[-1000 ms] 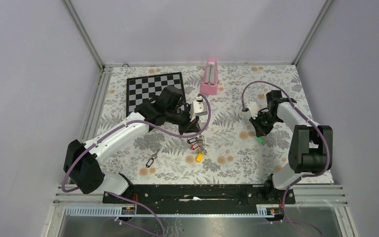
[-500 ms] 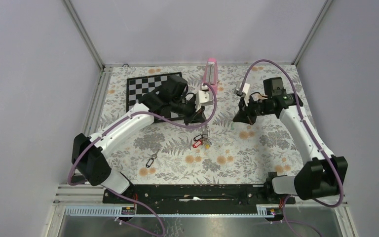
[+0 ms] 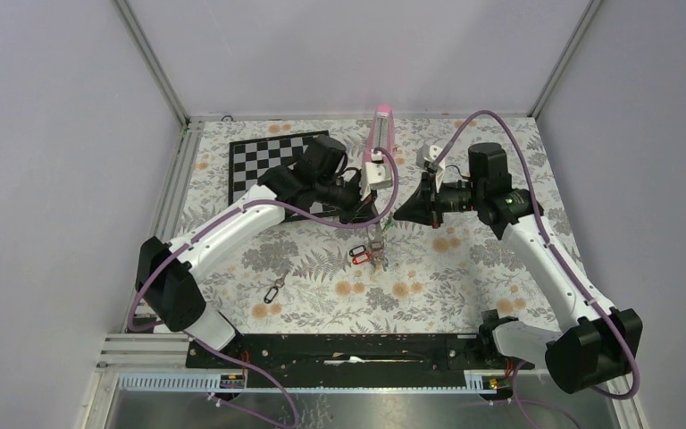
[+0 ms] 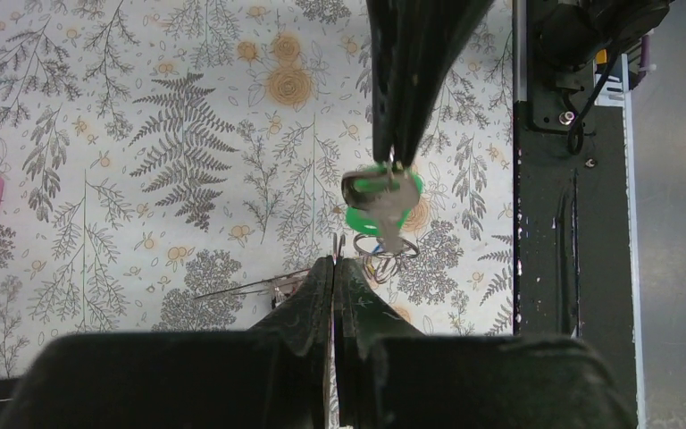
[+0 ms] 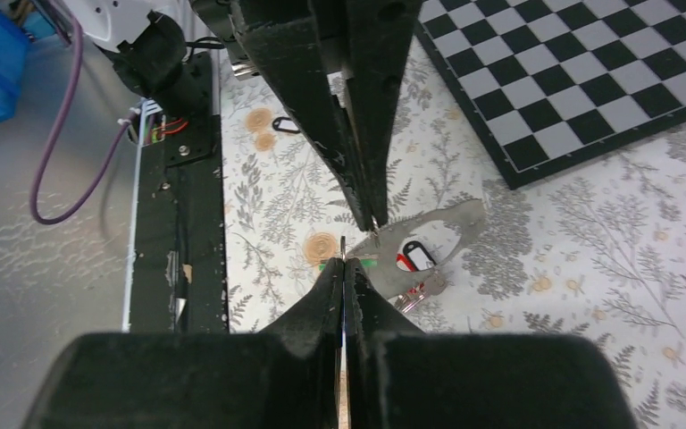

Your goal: Put the keys on the keyring

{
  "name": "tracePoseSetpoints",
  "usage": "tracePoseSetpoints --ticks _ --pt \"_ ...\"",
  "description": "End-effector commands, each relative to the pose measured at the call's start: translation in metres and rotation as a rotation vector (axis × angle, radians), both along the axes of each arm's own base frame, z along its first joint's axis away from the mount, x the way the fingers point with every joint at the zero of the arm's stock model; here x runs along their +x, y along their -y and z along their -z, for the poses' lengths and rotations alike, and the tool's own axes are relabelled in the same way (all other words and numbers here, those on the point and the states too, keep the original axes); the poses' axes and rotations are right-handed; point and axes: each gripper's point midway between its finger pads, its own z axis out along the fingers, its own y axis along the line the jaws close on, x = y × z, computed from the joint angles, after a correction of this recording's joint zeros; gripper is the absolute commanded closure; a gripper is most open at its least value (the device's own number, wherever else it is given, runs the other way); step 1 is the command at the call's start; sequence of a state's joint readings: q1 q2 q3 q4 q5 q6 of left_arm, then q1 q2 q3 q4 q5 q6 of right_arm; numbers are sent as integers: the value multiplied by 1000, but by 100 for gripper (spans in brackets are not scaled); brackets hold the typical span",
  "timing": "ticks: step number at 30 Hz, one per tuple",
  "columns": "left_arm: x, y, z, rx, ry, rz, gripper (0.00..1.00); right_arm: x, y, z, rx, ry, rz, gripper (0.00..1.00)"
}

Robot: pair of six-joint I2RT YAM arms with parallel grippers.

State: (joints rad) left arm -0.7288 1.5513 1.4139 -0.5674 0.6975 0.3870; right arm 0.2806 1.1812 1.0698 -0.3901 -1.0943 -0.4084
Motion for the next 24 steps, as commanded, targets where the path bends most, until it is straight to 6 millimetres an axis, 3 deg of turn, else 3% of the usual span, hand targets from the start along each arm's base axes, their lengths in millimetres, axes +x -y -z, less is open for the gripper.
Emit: tracePoseSetpoints --ticks 1,24 --pt "-3 11 -39 -114 82 15 100 -9 -12 1 17 -23 -50 100" --pt "-7 7 -37 -110 172 16 100 -11 -18 27 -68 -47 -60 100"
